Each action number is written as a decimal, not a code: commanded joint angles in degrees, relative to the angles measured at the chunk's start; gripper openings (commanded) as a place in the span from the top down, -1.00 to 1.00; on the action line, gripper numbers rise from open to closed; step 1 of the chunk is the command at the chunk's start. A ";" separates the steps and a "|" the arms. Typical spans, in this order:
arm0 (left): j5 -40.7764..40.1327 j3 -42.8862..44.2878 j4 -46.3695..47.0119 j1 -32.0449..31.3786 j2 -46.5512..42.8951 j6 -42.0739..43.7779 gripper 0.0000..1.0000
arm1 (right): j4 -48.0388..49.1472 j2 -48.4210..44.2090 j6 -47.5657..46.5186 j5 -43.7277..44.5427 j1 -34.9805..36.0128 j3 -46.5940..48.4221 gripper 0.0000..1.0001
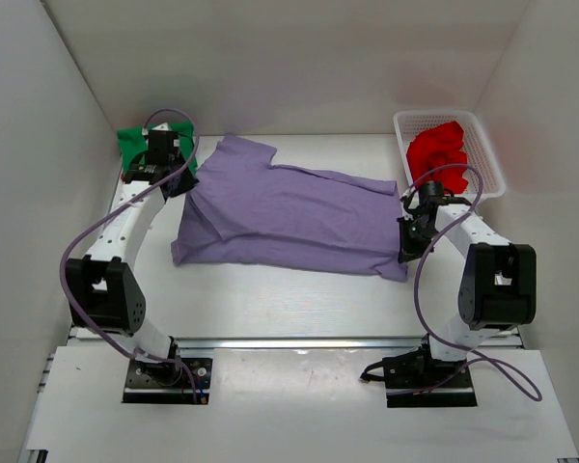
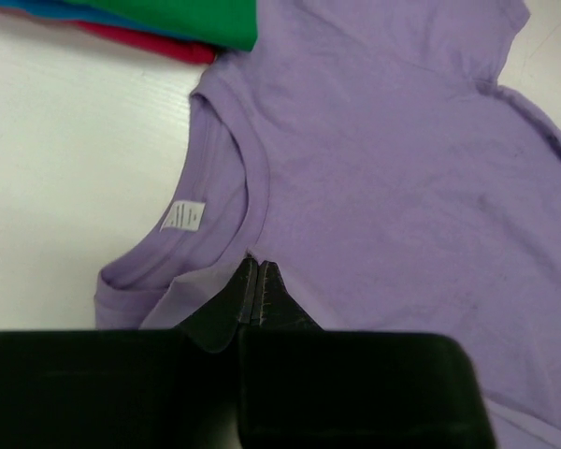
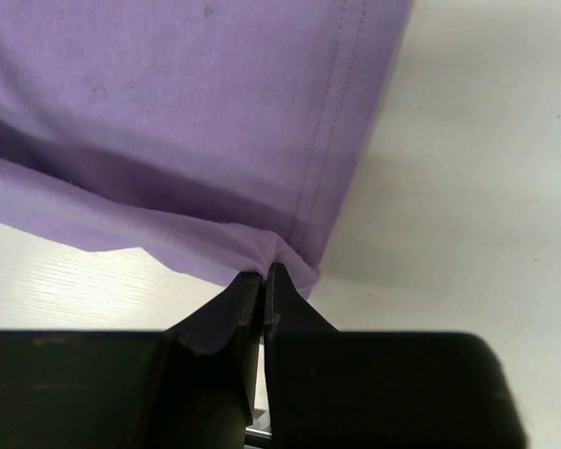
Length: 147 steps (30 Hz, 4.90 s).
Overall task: Fold and stack the t-shirts
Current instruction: Fold the flattened tshirt in 1/3 of the way
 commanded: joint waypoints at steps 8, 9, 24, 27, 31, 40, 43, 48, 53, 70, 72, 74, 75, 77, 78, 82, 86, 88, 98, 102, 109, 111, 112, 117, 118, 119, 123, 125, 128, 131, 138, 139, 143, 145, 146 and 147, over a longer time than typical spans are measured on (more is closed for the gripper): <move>-1.09 5.68 3.44 0.13 4.08 -0.13 1.00 | 4.42 1.48 0.19 1.19 -0.10 3.49 1.00; -1.62 5.94 3.09 0.31 4.52 -0.22 1.00 | 5.03 1.83 0.19 1.45 -0.02 3.75 1.00; 2.24 7.10 8.96 -0.13 10.50 1.19 0.99 | 8.01 5.53 0.46 3.73 1.04 6.30 0.73; 3.13 4.64 13.18 0.31 8.66 1.01 0.55 | 9.60 4.30 -0.42 7.58 2.97 5.59 -0.01; -0.46 5.67 11.46 1.54 5.93 1.10 0.04 | 7.06 2.54 -0.16 10.76 4.55 8.23 -0.30; -6.72 -0.34 -8.33 0.22 -0.55 2.60 -0.13 | 1.17 -5.27 10.28 9.53 3.67 3.33 -0.33; -5.06 -10.54 -7.47 0.75 -6.97 1.01 -0.13 | 1.43 -9.23 14.85 8.31 3.68 -0.28 -0.22; -6.71 -19.27 -7.37 -1.18 -10.68 -1.97 -0.18 | 1.34 -11.70 20.84 7.60 4.90 -3.89 -0.23; -11.46 -21.82 -6.85 -4.87 -7.44 -3.64 -0.27 | 3.01 -14.07 24.09 6.54 5.78 -6.18 -0.26; -19.02 -21.57 0.18 -3.56 5.48 -5.06 -0.27 | 5.82 -14.95 26.03 3.65 5.08 -9.52 -0.25; -19.02 -20.78 0.80 -2.59 7.16 -5.14 -0.24 | 5.56 -14.60 26.20 3.56 5.17 -9.78 -0.25; -18.85 -19.81 1.33 -1.63 9.09 -4.70 -0.18 | 5.56 -14.34 27.44 4.43 5.43 -10.22 -0.23; -18.50 -19.63 1.59 -1.19 9.36 -5.05 -0.15 | 5.73 -14.60 27.79 5.39 6.13 -10.75 -0.23; -17.36 -19.63 2.82 -0.92 10.15 -5.67 0.08 | 6.43 -13.82 29.11 5.49 6.48 -11.54 -0.21; -17.09 -19.20 3.26 -0.74 10.41 -5.75 0.20 | 6.44 -13.38 29.63 6.10 6.14 -11.72 -0.20; -16.56 -20.24 4.23 -0.83 10.15 -5.67 0.92 | 6.78 -11.18 31.74 10.59 7.19 -12.15 -0.13; -16.65 -20.77 2.39 -1.09 8.75 -6.02 1.00 | 9.86 -8.46 32.71 13.30 5.53 -13.12 0.01; -16.91 -22.35 1.68 -1.27 6.30 -6.19 1.00 | 9.69 -5.91 31.66 14.28 4.82 -13.03 0.18; -12.52 -28.86 -5.69 1.55 -7.42 -3.13 1.00 | 3.90 -1.15 19.80 14.54 -2.30 -8.20 0.99; -9.28 -29.30 -11.84 -0.48 -10.68 -2.86 1.00 | 3.19 -1.85 17.51 15.60 -3.62 -9.17 0.98; -7.34 -37.20 -13.09 -2.42 -20.34 -3.56 1.00 | 5.55 -7.83 19.25 7.61 -1.61 -11.45 0.41; -8.03 -37.65 -13.26 -2.59 -21.66 -4.34 1.00 | 6.61 -7.40 20.93 7.34 0.32 -11.28 0.12; -8.30 -37.30 -12.91 -2.68 -21.32 -4.26 1.00 | 6.96 -6.96 21.63 7.51 0.68 -11.19 0.11; -9.70 -37.21 -13.96 -4.17 -20.97 -5.05 1.00 | 11.35 -6.87 25.58 7.25 0.86 -11.98 0.07; -9.53 -37.30 -13.53 -4.43 -21.05 -4.79 1.00 | 12.75 -6.78 26.38 6.90 0.77 -12.16 0.07; -9.53 -37.64 -13.26 -4.17 -21.31 -5.22 1.00 | 13.29 -6.69 26.21 6.64 0.51 -12.16 0.05; -8.83 -37.12 -13.17 -3.64 -20.61 -4.79 1.00 | 13.56 -1.70 25.95 7.42 -0.28 -9.27 0.07; -8.30 -37.12 -13.00 -3.73 -20.26 -4.53 1.00 | 12.86 0.69 25.51 7.60 -0.28 -8.20 0.11; -8.56 -36.77 -13.70 -3.99 -20.00 -4.44 1.00 | 10.40 2.71 24.11 8.83 0.33 -6.44 1.00; -7.25 -35.54 -15.36 -4.08 -20.26 -3.74 1.00 | 7.33 1.23 22.44 9.80 0.69 -6.70 1.00; -6.19 -31.94 -19.32 -3.47 -22.98 -2.50 1.00 | 1.70 -5.90 18.83 8.92 -2.56 -12.15 1.00; -5.93 -31.85 -20.02 -3.29 -23.33 -2.24 1.00 | 1.26 -7.29 18.39 9.18 -3.00 -12.42 0.99; -4.52 -30.80 -21.34 -2.50 -23.34 -0.83 0.99 | -1.29 -10.11 16.72 10.68 -3.18 -13.82 1.00; -3.21 -31.06 -20.91 -2.67 -23.95 0.04 0.87 | -1.56 -11.34 16.11 10.59 -3.97 -14.62 0.83; -2.51 -31.58 -20.65 -2.50 -24.47 0.48 0.61 | -1.56 -11.78 15.84 10.76 -4.76 -14.62 0.66; -2.15 -32.02 -20.38 -2.24 -24.91 0.66 0.32 | -1.47 -12.14 15.49 10.76 -4.76 -14.10 0.44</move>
